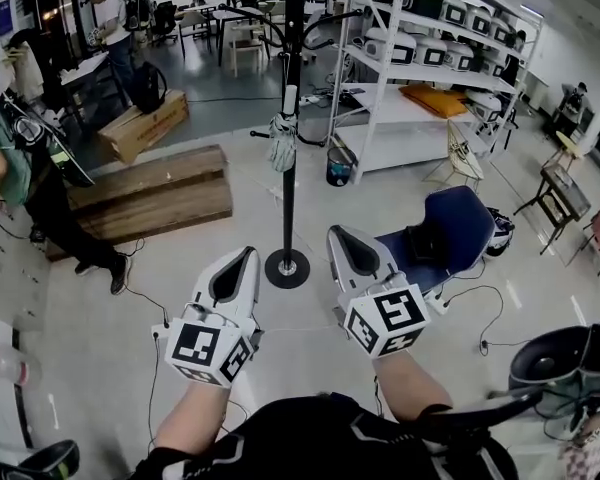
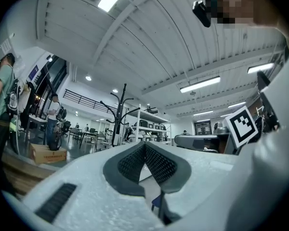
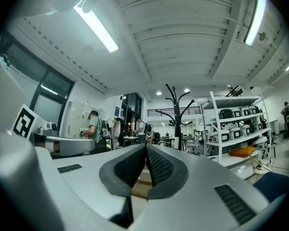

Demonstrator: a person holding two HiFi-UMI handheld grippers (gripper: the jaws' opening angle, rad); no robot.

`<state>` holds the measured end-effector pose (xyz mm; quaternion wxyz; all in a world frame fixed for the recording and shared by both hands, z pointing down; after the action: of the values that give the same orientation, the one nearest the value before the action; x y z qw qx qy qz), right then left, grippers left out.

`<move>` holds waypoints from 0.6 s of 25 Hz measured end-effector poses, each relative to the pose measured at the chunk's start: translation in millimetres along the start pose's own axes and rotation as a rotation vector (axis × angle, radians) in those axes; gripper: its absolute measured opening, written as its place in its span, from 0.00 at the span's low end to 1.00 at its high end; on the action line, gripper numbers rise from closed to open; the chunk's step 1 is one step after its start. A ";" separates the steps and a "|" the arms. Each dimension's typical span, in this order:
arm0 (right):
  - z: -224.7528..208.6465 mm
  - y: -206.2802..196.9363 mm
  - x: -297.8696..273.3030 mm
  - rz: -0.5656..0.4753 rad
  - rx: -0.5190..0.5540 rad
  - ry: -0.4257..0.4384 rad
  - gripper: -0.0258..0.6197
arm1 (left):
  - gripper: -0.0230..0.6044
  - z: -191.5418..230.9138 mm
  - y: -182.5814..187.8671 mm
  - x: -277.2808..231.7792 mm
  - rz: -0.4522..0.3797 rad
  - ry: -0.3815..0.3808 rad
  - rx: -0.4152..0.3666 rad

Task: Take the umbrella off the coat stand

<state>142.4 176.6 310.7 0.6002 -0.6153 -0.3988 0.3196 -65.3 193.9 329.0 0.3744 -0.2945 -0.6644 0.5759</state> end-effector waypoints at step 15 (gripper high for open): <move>21.0 -16.1 -47.4 0.003 0.004 0.002 0.05 | 0.05 47.6 -23.2 -3.3 0.000 -0.067 0.039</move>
<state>99.8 144.7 321.1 0.6016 -0.6149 -0.3964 0.3207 -102.4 161.5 348.7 0.3577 -0.2674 -0.6653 0.5983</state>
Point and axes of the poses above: the fingertips, and each gripper's own axes: x backward along the fingers, z to its left, y out of its top, the point moved 8 cm from there along x, backward along the fingers, and after that the axes turned 7 degrees about -x, right-handed, at the moved point
